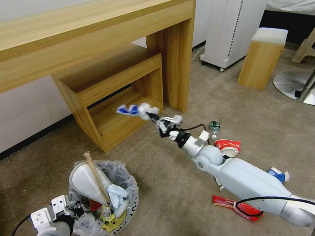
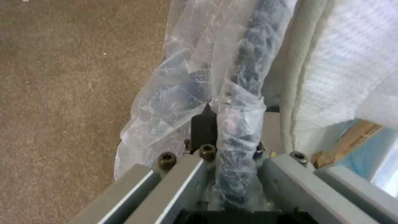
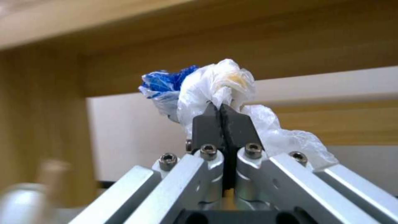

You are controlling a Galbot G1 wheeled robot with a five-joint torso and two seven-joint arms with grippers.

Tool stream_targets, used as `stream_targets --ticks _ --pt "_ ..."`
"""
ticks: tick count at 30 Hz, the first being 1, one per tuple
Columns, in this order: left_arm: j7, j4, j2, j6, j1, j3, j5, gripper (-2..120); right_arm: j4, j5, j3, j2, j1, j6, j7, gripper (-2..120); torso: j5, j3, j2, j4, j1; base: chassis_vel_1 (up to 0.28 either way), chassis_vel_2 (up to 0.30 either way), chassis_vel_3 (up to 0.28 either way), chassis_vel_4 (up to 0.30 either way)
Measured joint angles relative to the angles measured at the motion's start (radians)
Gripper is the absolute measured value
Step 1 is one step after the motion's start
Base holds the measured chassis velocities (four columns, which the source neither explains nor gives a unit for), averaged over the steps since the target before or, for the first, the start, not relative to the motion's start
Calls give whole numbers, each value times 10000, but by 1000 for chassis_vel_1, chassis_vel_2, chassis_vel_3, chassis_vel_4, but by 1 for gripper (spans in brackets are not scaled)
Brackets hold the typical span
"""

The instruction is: Pick up the trash bin and place the garbage on the floor into it.

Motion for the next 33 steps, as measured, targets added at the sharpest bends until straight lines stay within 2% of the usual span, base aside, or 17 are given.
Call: stream_targets --ticks 2,6,10,12,16,24,33 --pt "-8 15 0 0 -15 1 -10 0 177 107 -187 26 21 -94 7 0 1 0 0 -1 1 0 0 0 0" --pt "-46 60 -41 0 -49 30 -21 0 1226 724 -1975 416 162 -622 353 0 1 0 0 3 0 0 0 0 0" --pt "-77 73 -59 -1 -67 33 -33 0 1352 821 -2522 571 207 -710 538 0 0 0 0 2 0 0 0 0 0" --pt "-112 107 -102 -1 -85 42 -35 0 1385 767 -3251 838 223 -743 736 0 1 0 -1 3 0 0 0 0 0" --pt "-119 107 -138 -2 -83 44 -25 0 1430 728 -3451 893 201 -748 812 0 1 0 0 3 0 0 0 0 0" --pt "-173 96 -237 -4 -71 38 30 0 1556 921 -4275 429 -134 -912 1313 0 1 0 0 -1 0 0 0 0 0" --pt "-195 2 -258 -5 -59 25 40 0 206 574 -4820 726 -447 -667 1410 0 3 0 0 2 0 0 0 0 0"
